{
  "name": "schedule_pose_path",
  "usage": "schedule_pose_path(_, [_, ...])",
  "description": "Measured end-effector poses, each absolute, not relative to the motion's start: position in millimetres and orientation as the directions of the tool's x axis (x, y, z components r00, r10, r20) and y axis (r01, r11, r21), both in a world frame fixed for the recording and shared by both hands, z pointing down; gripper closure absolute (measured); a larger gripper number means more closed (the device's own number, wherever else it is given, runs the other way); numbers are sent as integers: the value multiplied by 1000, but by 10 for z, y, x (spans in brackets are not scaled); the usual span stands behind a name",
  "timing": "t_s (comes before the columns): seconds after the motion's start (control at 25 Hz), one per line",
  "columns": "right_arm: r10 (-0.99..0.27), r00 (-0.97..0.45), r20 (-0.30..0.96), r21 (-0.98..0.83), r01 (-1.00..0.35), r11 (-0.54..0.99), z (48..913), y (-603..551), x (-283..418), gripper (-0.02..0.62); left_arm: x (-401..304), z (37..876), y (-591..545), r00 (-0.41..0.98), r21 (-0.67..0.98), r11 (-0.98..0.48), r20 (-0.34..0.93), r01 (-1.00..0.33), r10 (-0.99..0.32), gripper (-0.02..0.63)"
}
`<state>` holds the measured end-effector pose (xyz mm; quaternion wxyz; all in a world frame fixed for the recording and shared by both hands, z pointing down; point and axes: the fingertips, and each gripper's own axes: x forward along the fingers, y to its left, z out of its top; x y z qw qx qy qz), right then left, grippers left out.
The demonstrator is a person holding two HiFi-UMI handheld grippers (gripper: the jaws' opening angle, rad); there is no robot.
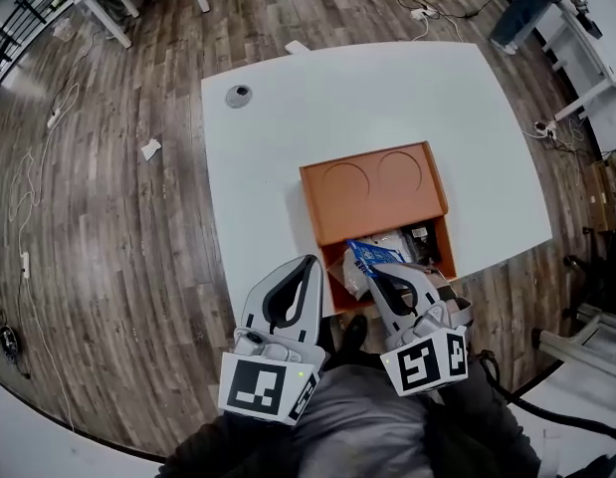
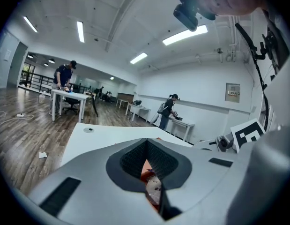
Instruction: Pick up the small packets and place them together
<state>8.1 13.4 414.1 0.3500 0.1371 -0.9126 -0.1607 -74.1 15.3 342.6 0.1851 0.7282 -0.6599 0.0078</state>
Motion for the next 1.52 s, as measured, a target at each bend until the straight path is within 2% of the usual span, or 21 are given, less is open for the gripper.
schedule_pose_path(0.44, [-444, -806, 391, 448, -254, 857, 3267, 157, 265, 589, -321, 2724, 384, 117, 153, -93, 152, -984, -981, 604])
schedule_pose_path(0.68, [-450, -812, 372, 448, -268, 853, 3268, 102, 279, 588, -269, 2743, 363, 113, 156, -88, 160, -984, -981, 604])
schedule_pose_path(0.88, [-516, -777, 362, 488, -314, 815, 3205, -318, 200, 588, -456, 2788, 153, 91, 168, -62, 171, -984, -981, 604])
schedule_pose_path(1.16, [-593, -679, 433, 537, -334, 775, 3490, -880, -155, 588, -966, 3012, -14, 36, 201, 12, 233, -980, -972, 604])
schedule_pose_path(1.4, [-538, -649, 538, 473, -295, 830, 3914, -908, -523, 586, -1343, 3251, -29, -14, 220, 78, 277, -972, -961, 604])
schedule_pose_path(1.52, [-494, -647, 581, 437, -264, 860, 4067, -879, -628, 565, -1443, 3307, -24, -27, 226, 94, 284, -969, -958, 604])
